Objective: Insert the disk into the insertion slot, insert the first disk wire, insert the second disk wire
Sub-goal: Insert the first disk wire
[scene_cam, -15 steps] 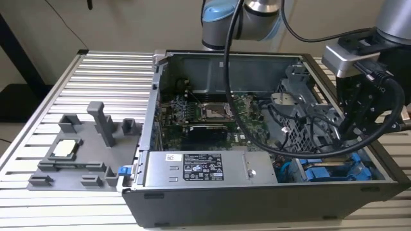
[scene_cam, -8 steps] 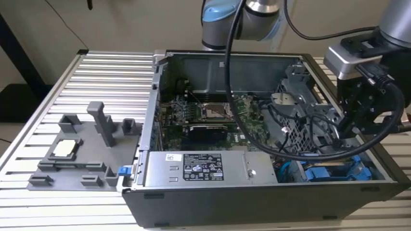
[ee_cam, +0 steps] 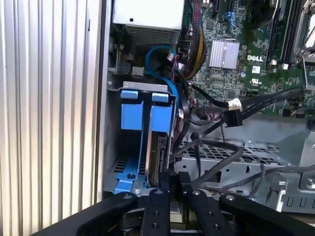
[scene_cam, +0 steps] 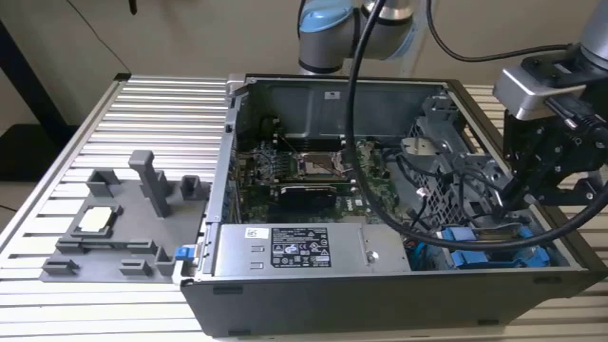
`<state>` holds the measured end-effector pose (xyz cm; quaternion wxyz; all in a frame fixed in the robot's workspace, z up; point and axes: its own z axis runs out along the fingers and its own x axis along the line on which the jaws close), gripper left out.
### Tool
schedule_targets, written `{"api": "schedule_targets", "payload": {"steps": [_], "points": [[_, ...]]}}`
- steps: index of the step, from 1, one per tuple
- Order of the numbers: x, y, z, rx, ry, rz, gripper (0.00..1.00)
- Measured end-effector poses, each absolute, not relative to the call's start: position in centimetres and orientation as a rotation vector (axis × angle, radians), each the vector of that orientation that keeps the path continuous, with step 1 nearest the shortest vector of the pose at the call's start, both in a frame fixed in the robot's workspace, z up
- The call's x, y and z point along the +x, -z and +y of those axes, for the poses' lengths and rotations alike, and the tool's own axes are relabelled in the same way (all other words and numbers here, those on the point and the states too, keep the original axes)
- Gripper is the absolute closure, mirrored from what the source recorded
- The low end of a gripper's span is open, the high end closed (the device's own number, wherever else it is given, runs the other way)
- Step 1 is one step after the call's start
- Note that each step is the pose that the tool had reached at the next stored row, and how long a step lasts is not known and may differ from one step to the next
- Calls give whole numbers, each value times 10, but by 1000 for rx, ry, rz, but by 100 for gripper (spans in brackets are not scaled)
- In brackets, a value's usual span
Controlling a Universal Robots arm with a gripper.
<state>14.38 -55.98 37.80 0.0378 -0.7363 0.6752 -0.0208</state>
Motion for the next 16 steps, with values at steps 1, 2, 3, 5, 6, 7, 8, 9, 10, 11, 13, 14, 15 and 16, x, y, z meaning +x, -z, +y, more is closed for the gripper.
{"api": "schedule_targets", "payload": {"steps": [1, 2, 3, 5, 6, 7, 8, 9, 10, 11, 13, 14, 15, 16], "points": [[145, -378, -561, -2263, 54, 2076, 81], [147, -378, -562, -2268, 45, 2080, 81], [148, -378, -563, -2271, 36, 2084, 81], [151, -378, -565, -2278, 22, 2090, 81], [152, -378, -566, -2280, 17, 2092, 81], [153, -378, -567, -2282, 12, 2094, 81], [154, -378, -567, -2284, 8, 2096, 81], [155, -377, -568, -2285, 5, 2097, 81], [155, -377, -569, -2285, 3, 2098, 81], [156, -377, -569, -2285, 1, 2099, 81], [156, -375, -570, -2281, -3, 2104, 81], [156, -374, -570, -2275, -5, 2109, 81], [156, -373, -570, -2269, -7, 2115, 81], [156, -372, -570, -2264, -8, 2119, 81]]}}
